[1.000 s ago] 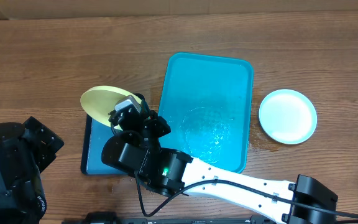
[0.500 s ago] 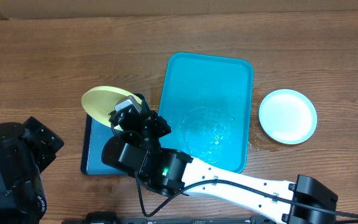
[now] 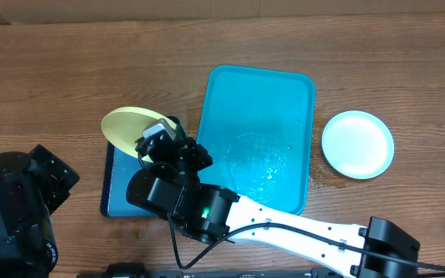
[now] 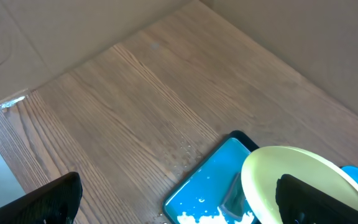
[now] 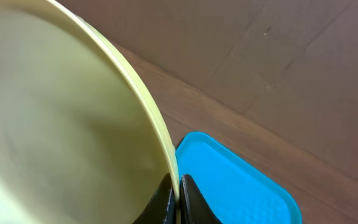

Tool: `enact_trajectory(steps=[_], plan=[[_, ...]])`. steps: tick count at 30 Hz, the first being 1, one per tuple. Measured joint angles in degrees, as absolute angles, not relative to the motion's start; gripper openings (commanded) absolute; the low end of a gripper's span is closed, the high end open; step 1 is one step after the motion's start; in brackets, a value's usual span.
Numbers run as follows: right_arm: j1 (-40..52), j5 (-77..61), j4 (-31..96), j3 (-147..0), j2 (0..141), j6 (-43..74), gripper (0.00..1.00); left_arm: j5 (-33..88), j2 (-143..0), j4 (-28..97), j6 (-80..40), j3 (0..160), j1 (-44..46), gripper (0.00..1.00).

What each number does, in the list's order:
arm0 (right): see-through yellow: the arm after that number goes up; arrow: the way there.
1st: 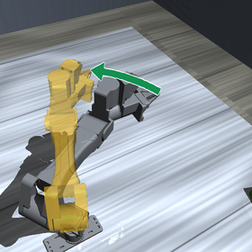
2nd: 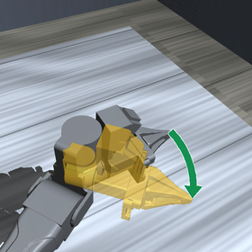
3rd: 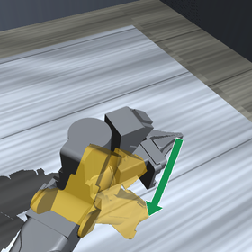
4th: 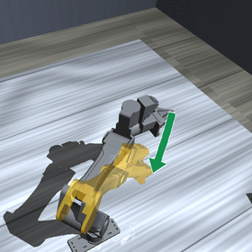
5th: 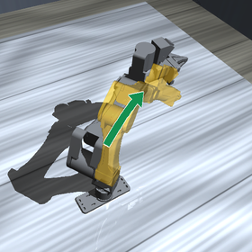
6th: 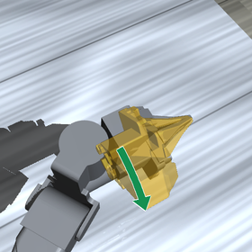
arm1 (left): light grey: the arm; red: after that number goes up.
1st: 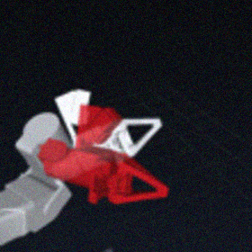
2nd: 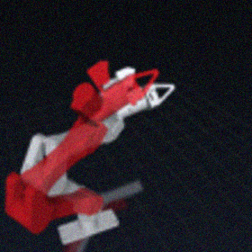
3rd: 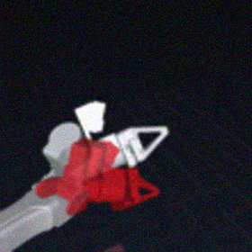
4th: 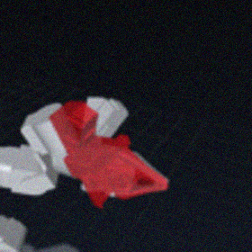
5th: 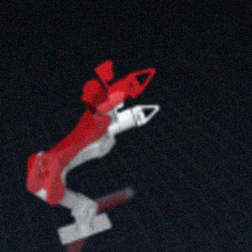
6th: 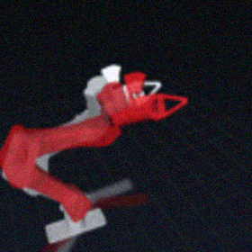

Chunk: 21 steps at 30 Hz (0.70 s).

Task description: Clean dirty plates on tray and stack at the side

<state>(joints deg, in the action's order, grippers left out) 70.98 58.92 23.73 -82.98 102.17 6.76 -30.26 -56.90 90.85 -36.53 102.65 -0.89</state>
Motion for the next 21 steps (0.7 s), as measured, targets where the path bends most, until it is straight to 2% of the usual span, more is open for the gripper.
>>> enact_trajectory(steps=[14, 21], plan=[[70.85, 62.96, 23.92, -82.98, 102.17, 5.96, 0.04, -30.26, -56.9, 90.85, -36.53, 102.65, -0.89, 1.0], [70.02, 52.1, 25.12, -82.98, 102.15, 12.36, 0.04, -30.26, -56.9, 90.83, -36.56, 102.65, -0.89, 1.0]])
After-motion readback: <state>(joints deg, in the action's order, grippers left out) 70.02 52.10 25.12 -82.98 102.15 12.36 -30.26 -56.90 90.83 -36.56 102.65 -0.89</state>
